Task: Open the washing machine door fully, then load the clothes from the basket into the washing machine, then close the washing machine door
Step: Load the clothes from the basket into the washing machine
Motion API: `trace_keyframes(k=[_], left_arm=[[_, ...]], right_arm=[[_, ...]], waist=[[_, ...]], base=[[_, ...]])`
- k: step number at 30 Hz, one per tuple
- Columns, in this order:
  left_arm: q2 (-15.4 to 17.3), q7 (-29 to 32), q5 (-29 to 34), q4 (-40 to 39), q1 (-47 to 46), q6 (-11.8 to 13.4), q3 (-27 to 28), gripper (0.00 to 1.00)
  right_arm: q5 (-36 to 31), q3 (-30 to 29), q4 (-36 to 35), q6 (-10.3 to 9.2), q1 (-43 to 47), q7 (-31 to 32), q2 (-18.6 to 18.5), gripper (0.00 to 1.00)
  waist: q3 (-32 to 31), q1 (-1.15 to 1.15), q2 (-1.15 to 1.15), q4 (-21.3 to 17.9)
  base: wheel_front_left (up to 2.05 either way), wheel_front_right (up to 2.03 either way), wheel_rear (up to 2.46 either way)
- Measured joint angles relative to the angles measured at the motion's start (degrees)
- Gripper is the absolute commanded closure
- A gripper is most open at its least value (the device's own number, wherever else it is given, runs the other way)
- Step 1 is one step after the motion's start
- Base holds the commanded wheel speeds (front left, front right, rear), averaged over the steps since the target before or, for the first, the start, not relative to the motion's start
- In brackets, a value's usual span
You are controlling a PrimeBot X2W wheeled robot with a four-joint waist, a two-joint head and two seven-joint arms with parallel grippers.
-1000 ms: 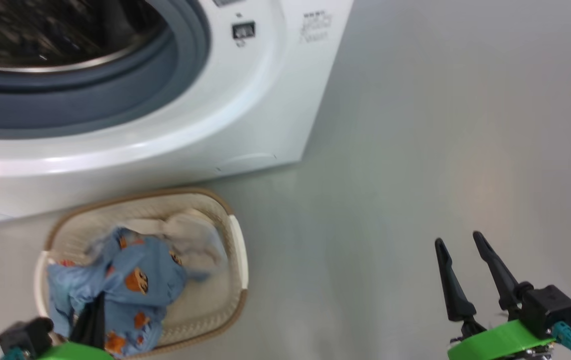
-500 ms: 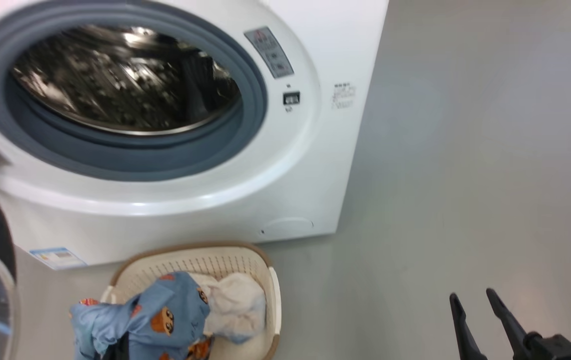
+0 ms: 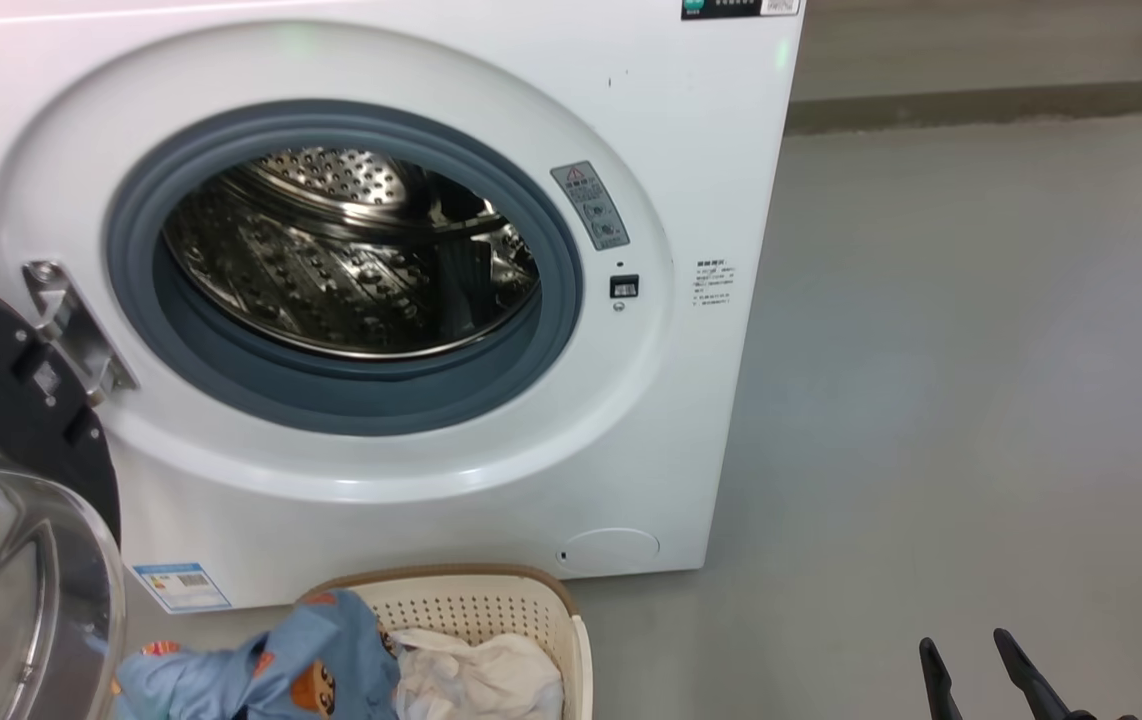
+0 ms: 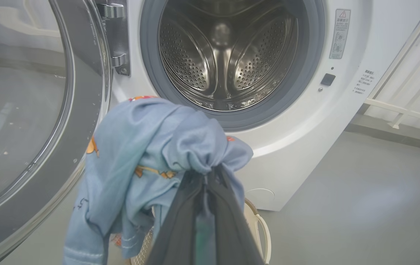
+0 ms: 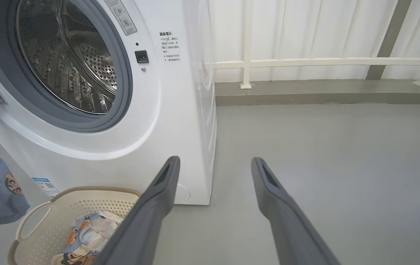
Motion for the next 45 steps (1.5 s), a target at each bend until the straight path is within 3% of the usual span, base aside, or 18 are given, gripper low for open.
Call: trace_keyframes(k=[45], left_arm=[[-1.4,0.0,-0.2,-4.3,2.2,0.0,0.5,1.0]], right_arm=[[-0.1,0.3,-0.2,0.0,0.1,0.0,0.0,0.0]], waist=[[-0.2,0.0,0.0,-0.7]], base=[[0.0,0.0,0.0]])
